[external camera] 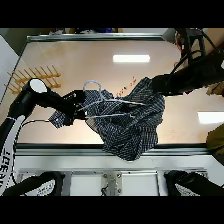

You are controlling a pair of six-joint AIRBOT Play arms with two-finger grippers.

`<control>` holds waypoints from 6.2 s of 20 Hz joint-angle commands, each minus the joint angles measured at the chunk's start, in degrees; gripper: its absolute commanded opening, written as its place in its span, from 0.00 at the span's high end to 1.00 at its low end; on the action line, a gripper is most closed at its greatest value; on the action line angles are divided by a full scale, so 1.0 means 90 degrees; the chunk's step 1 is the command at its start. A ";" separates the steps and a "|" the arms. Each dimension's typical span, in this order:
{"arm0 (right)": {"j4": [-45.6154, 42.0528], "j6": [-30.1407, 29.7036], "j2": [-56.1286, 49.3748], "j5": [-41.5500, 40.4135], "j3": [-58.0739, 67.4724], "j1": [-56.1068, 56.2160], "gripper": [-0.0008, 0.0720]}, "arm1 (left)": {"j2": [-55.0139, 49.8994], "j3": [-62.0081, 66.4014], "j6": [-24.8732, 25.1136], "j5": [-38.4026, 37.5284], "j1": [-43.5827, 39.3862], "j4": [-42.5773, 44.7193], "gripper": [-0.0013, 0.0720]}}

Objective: Fold the clothes and pants, and hang the long-sleeved shirts on hangers.

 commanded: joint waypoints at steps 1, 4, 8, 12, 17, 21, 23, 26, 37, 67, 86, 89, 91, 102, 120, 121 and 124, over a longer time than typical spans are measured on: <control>0.0894 0.0097 -0.0126 -0.0695 0.0005 0.0095 0.96 | -0.0010 -0.0002 0.0000 -0.0039 -0.0041 -0.0010 0.96; 0.1076 0.0158 -0.0306 -0.1258 0.0005 0.0510 0.96 | -0.0010 -0.0002 -0.0005 -0.0085 -0.0041 -0.0010 0.96; 0.1190 0.0338 -0.0593 -0.2191 0.0005 0.1188 0.96 | -0.0010 -0.0005 -0.0007 -0.0087 -0.0041 -0.0010 0.96; 0.1188 0.0459 -0.0867 -0.2735 0.0005 0.1693 0.96 | -0.0010 -0.0005 -0.0010 -0.0138 -0.0041 -0.0010 0.96; 0.1217 0.0746 -0.1141 -0.2878 0.0005 0.1904 0.96 | -0.0010 -0.0005 -0.0010 -0.0206 -0.0041 -0.0015 0.96; 0.1229 0.0945 -0.1234 -0.3220 0.0005 0.2021 0.96 | -0.0010 -0.0005 -0.0010 -0.0233 -0.0041 -0.0015 0.96; 0.1212 0.1090 -0.1292 -0.3322 0.0005 0.2025 0.96 | -0.0010 -0.0005 -0.0012 -0.0248 -0.0041 -0.0015 0.96; 0.1231 0.1127 -0.1389 -0.3347 0.0005 0.2052 0.96 | -0.0010 -0.0005 -0.0012 -0.0250 -0.0041 -0.0015 0.96; 0.1209 0.0882 -0.1350 -0.2509 0.0005 0.1790 0.44 | -0.0010 -0.0005 -0.0012 -0.0253 -0.0039 -0.0012 0.96; 0.6795 -0.5173 0.0967 -0.0576 -0.1999 -0.4340 0.02 | -0.0010 -0.0005 -0.0083 -0.0418 -0.0041 -0.0005 0.95; 0.7614 -1.3078 0.0831 0.0136 -0.6142 -0.6115 0.02 | -0.0010 -0.0005 -0.0083 -0.0423 -0.0041 -0.0005 0.95; 0.7769 -1.3323 0.0709 0.0044 -0.6504 -0.6110 0.02 | -0.0010 -0.0005 -0.0083 -0.0420 -0.0041 -0.0005 0.96; 0.7900 -1.3321 0.0629 0.0044 -0.6620 -0.6003 0.02 | -0.0010 -0.0005 -0.0083 -0.0418 -0.0041 -0.0005 0.95; 0.8024 -1.3277 -0.0027 -0.0134 -0.6620 -0.4238 0.02 | -0.0010 -0.0005 -0.0083 -0.0420 -0.0041 -0.0002 0.95; 0.8289 -1.3170 -0.0029 -0.0345 -0.6623 -0.3978 0.02 | -0.0010 -0.0005 -0.0083 -0.0476 -0.0039 -0.0002 0.95; 0.8289 -1.3168 -0.0029 -0.0342 -0.6623 -0.3978 0.02 | -0.0010 -0.0005 -0.0083 -0.0471 -0.0039 -0.0002 0.95; 0.8286 -1.3170 -0.0029 -0.0345 -0.6623 -0.3978 0.02 | -0.0010 -0.0005 -0.0083 -0.0474 -0.0039 -0.0002 0.95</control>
